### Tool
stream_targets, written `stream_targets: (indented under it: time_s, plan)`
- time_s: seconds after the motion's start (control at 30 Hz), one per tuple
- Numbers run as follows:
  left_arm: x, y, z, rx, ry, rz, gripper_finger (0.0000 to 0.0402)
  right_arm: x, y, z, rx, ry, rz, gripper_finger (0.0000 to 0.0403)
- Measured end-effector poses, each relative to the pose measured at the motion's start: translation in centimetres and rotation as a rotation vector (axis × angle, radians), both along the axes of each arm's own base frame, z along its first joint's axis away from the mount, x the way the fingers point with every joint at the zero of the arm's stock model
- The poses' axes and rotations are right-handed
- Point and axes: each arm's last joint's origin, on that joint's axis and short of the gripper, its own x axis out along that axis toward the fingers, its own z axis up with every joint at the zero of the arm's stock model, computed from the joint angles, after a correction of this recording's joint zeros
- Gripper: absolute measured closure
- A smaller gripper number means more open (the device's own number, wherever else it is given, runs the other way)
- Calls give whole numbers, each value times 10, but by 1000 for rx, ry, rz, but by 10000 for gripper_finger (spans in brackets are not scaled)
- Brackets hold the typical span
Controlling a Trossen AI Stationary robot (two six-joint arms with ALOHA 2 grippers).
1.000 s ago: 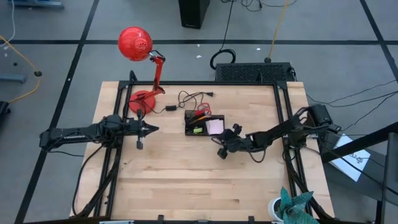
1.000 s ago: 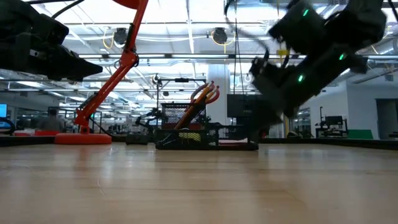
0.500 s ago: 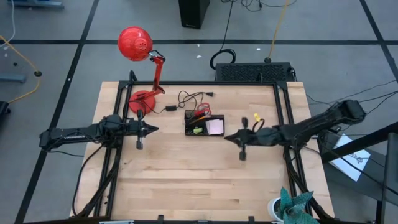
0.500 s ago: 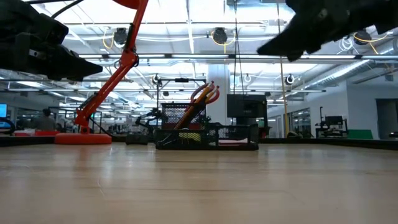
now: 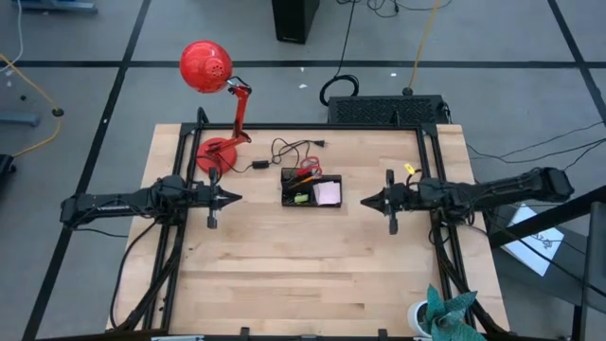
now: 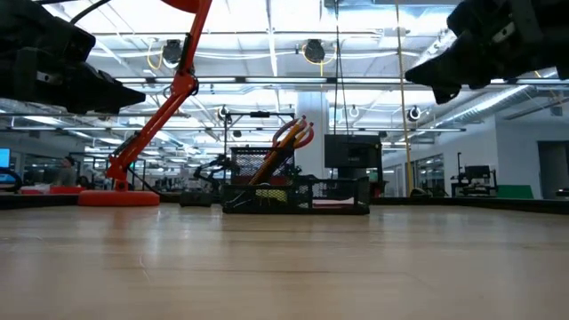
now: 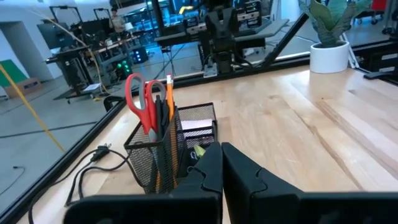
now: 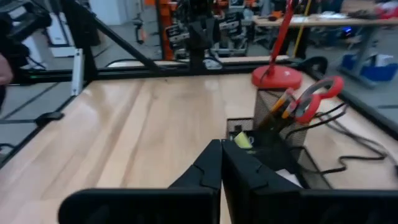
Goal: Pick and place office supplies into organizer
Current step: Return to Home Position
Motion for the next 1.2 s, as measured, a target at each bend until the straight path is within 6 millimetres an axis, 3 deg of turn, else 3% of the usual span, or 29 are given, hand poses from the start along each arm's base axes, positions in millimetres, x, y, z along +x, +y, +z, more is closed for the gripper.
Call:
stream_targets:
  time_s: [0.2,0.47,1.2]
  plan:
    - [0,0,0,-1,0,-2,397,-6,-10,-8,17,-70,57,403]
    - [0,0,-2,-8,26,-1,392,-17,-19,-15,45,-114,9,403]
    - [0,-1,0,-3,-1,-18,399,-36,1,-10,-34,-137,32,403]
